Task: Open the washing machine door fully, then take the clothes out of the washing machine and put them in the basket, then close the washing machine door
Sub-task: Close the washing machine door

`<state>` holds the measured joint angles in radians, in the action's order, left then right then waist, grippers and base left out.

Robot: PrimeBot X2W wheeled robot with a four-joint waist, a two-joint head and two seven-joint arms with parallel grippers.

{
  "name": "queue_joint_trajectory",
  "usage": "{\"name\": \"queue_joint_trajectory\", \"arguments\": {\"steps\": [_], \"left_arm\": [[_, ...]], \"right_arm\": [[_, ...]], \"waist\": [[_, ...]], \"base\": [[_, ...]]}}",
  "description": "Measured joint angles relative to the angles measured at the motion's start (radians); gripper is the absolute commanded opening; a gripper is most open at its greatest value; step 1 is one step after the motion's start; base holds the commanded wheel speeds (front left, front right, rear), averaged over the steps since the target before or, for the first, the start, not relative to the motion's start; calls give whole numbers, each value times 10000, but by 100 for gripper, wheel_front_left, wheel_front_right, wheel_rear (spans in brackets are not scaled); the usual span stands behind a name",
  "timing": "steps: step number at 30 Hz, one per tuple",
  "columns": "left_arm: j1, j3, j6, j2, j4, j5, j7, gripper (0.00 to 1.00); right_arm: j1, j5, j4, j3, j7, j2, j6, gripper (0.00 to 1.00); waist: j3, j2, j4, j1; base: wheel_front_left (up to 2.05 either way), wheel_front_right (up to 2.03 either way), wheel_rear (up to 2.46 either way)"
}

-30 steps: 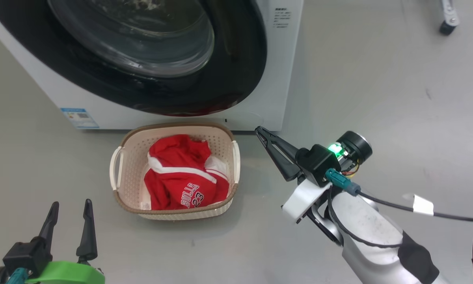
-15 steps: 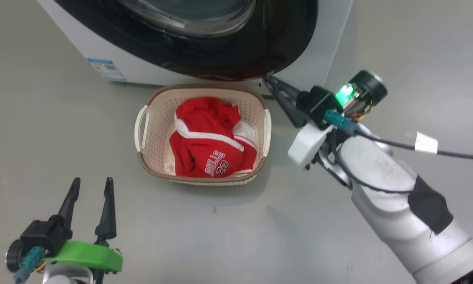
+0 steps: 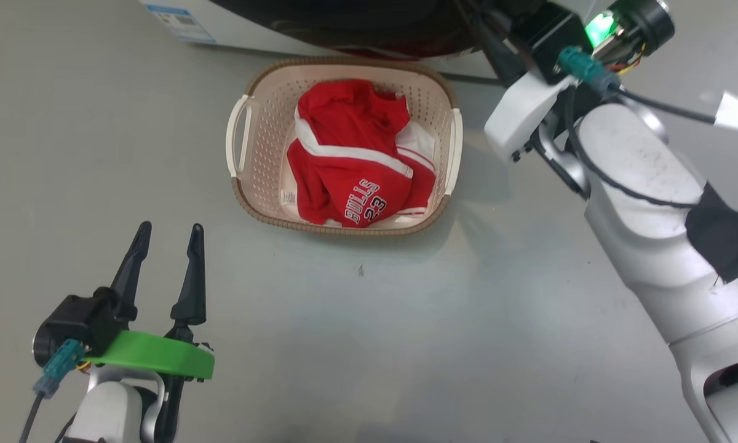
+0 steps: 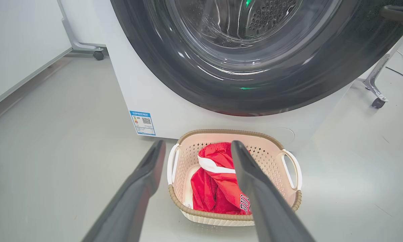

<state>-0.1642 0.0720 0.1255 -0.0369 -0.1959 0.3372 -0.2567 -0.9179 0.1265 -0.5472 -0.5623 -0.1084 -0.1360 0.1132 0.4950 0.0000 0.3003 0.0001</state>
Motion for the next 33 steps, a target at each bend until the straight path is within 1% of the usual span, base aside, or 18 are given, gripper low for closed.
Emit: {"name": "queue_joint_trajectory", "arguments": {"steps": [11,13,15,24,27,28,29,33], "left_arm": [[-628,437,0,40,4,234,0,100],[-720,514,0,42,2,238,0,100],[-799,535,0,50,6,276,0,100],[-1058,658,0,67,17,483,0,100],[-1117,706,0,79,8,493,0,100],[-1129,708,0,79,-8,493,0,100],[-1133,704,0,79,-25,493,0,100],[-1143,671,0,81,-128,493,2,100]], "right_arm": [[-1142,36,-709,619,-150,-199,-31,0],[-1320,-4,-803,675,-219,-215,-207,0],[-1555,-94,-936,679,-219,-307,-245,0],[-2685,-546,-1358,815,-345,-449,-681,0],[-2792,-579,-1490,894,-453,-347,-913,0],[-2818,-585,-1569,941,-502,-247,-1081,0],[-2819,-583,-1638,959,-575,-213,-1158,0],[-2800,-376,-2034,1087,-746,-25,-1160,0]], "waist": [[999,0,283,0],[1111,0,323,0],[1202,0,363,0],[1527,0,460,0],[1561,0,477,0],[1567,0,475,0],[1559,0,470,0],[1425,0,444,0]], "base": [[0,0,0],[0,0,0],[0,0,0],[0,0,0],[0,0,0],[0,0,0],[0,0,0],[0,0,0]]}}
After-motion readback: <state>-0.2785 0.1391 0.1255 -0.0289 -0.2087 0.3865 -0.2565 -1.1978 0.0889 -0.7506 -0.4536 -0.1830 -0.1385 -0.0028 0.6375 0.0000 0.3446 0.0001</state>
